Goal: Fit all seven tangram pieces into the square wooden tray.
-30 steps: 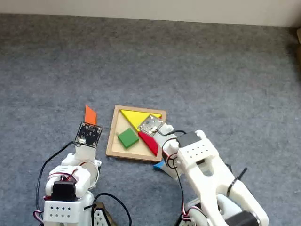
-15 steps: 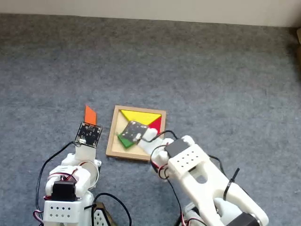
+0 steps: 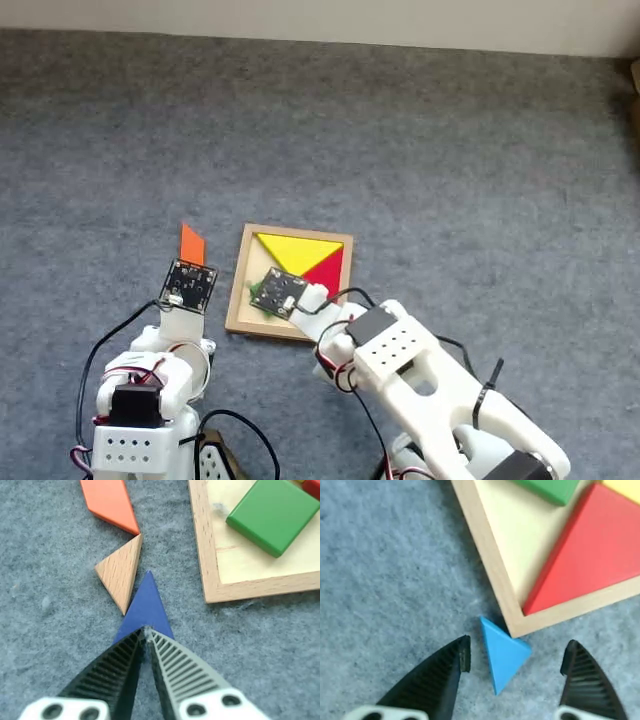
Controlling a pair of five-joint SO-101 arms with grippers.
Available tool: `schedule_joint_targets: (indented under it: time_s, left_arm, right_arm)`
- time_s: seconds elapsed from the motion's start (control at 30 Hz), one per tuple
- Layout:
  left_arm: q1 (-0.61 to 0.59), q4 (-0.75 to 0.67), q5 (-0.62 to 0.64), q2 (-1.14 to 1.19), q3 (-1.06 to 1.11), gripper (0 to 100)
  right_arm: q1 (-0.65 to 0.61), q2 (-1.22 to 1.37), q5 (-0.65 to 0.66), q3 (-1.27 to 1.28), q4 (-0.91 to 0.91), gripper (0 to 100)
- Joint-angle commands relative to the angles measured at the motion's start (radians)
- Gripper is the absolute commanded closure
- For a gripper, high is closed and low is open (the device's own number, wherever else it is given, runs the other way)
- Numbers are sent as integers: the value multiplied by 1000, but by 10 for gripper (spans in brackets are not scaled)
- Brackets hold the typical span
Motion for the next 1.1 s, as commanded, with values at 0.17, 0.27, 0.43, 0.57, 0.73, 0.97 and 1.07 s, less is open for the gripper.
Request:
schedule_joint_targets:
  time_s: [0.17,0.27,0.43,0.57,0.73,0.97,1.07]
  left_arm:
    - [12,5,-5,-42,19,993]
    - [12,5,-5,-42,19,993]
    - [12,5,-5,-42,19,993]
    - [12,5,-5,-42,19,993]
    - [12,5,-5,-42,19,993]
    - [12,5,-5,-42,19,993]
    - [12,5,-5,-42,19,993]
  right_arm:
    - [-5,-28,5,24,-25,754]
    - [-8,-28,5,25,-28,756]
    - [-12,42,5,19,-30,756]
    - [-8,191,5,1,-38,756]
    - [-5,229,5,-41,-41,757]
    - [-5,225,5,-44,-44,818]
    - [-5,231,5,-50,-45,817]
